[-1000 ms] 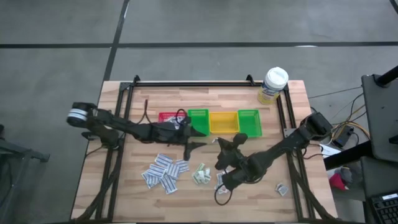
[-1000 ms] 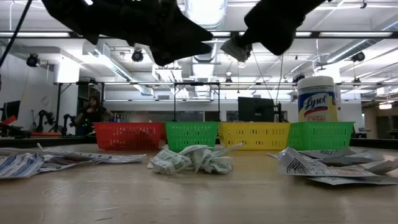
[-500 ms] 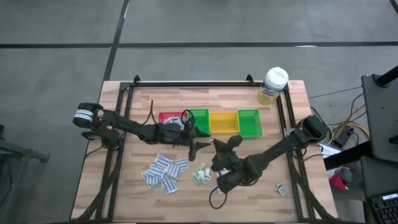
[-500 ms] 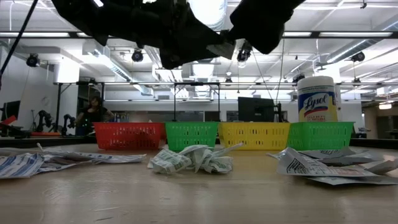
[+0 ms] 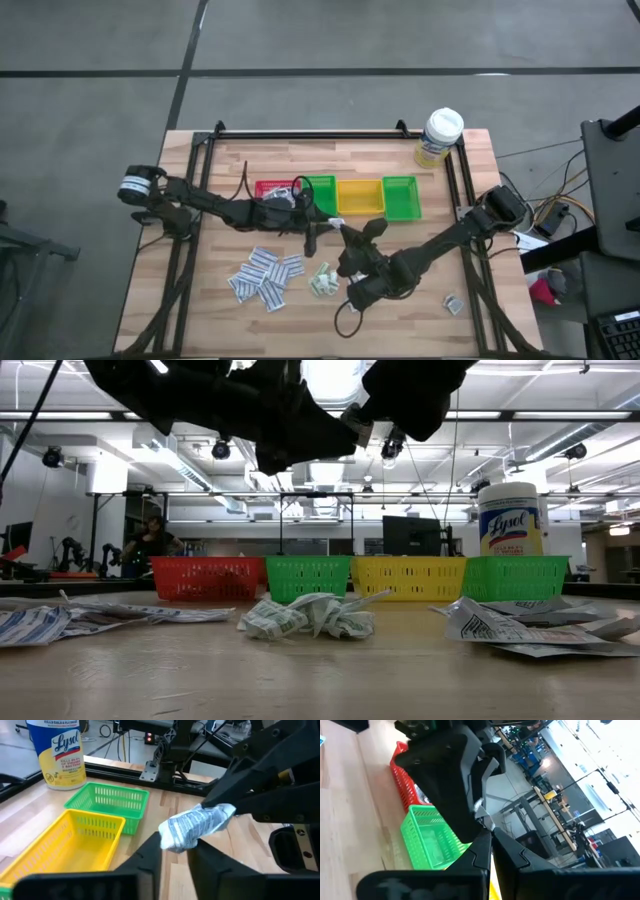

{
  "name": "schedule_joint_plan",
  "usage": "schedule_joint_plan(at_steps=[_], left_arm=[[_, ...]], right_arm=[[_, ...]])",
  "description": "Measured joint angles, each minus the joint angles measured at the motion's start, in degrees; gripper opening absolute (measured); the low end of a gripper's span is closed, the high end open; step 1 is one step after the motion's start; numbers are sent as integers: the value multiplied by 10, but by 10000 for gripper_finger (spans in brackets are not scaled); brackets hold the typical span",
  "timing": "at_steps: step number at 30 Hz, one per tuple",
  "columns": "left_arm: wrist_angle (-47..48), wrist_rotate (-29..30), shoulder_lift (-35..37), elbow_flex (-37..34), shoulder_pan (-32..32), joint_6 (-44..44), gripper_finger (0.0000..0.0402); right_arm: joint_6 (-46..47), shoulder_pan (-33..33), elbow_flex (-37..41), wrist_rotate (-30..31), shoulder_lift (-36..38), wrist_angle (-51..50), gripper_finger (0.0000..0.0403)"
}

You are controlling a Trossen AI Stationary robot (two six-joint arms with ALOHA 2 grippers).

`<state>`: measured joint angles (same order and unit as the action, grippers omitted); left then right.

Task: Pick & Place First Aid Supplies
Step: Put the alcohol pad into the red basket

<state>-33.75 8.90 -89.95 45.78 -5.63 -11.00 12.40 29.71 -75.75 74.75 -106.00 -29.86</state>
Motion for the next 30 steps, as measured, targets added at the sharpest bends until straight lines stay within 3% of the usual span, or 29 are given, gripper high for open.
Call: schedule_joint_plan(at_steps=[7,22,30], left_arm=[[2,-29,0,3,1,9,4],[-2,-56,1,10,-1,41,8],[43,-56,2,8,-1,61,15]], right_arm=[[0,1,0,-1,0,1,8],[-6,-4,1,-4,0,-1,8],[-3,-6,1,-10,4,-19,8]])
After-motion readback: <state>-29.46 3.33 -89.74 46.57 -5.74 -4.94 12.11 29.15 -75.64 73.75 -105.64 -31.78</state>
